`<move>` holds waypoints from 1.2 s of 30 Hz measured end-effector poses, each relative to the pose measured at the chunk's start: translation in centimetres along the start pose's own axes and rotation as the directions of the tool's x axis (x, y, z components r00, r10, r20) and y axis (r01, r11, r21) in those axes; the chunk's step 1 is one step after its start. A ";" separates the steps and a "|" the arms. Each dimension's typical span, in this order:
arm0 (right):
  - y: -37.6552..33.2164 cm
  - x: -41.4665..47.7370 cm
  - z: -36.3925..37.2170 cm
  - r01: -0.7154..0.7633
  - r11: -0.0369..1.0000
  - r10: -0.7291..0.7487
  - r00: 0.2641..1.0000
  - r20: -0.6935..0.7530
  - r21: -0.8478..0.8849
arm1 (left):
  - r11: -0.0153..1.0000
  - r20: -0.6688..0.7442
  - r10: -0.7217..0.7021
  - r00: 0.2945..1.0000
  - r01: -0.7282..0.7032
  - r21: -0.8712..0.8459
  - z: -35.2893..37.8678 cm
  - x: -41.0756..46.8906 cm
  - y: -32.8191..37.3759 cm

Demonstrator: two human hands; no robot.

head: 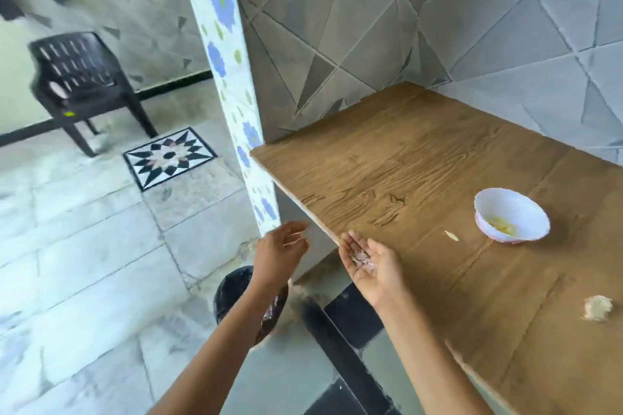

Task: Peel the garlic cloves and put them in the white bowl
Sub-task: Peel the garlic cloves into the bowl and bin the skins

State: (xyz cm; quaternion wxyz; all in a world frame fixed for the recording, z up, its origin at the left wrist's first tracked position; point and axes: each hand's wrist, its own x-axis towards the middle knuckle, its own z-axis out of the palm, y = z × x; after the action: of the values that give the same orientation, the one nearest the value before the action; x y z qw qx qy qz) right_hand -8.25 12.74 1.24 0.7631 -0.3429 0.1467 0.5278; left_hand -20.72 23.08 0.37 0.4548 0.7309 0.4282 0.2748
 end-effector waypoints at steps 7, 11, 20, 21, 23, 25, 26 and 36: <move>5.7 3.6 3.1 -0.159 0.984 0.161 0.987 0.026 -0.080 | 0.995 -0.142 -0.098 0.985 0.096 -0.022 -5.1 -0.3 -4.0; 9.1 7.1 4.4 -0.192 0.973 0.193 0.981 -0.004 -0.125 | 0.985 -0.177 -0.169 0.970 0.161 -0.055 -7.2 1.5 -6.9; 18.4 20.0 5.9 -0.237 0.953 0.214 0.968 -0.132 -0.190 | 0.960 -0.148 -0.279 0.949 0.273 -0.060 -10.5 8.8 -17.9; 19.7 22.2 5.5 -0.246 0.950 0.219 0.964 -0.154 -0.194 | 0.949 -0.163 -0.314 0.935 0.303 -0.093 -10.3 10.0 -20.2; 22.1 26.1 3.8 -0.265 0.940 0.223 0.954 -0.201 -0.213 | 0.919 -0.186 -0.390 0.902 0.366 -0.148 -9.2 11.5 -24.7; 24.1 29.8 1.7 -0.285 0.925 0.221 0.941 -0.256 -0.253 | 0.902 -0.179 -0.429 0.885 0.408 -0.143 -7.8 13.0 -29.1; 25.6 32.4 0.1 -0.296 0.915 0.218 0.934 -0.282 -0.273 | 0.899 -0.169 -0.436 0.884 0.418 -0.134 -6.6 14.1 -32.2; 38.3 52.4 -15.8 -0.421 0.809 0.221 0.865 -0.451 -0.411 | 0.889 -0.025 -0.454 0.890 0.455 0.046 4.2 18.9 -59.7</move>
State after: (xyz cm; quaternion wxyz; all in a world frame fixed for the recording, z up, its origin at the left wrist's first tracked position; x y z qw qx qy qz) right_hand -19.79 46.95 -54.94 0.5027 -0.5926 0.2089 0.5936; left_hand -30.71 50.96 -54.98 0.4850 0.6198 0.5972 0.1550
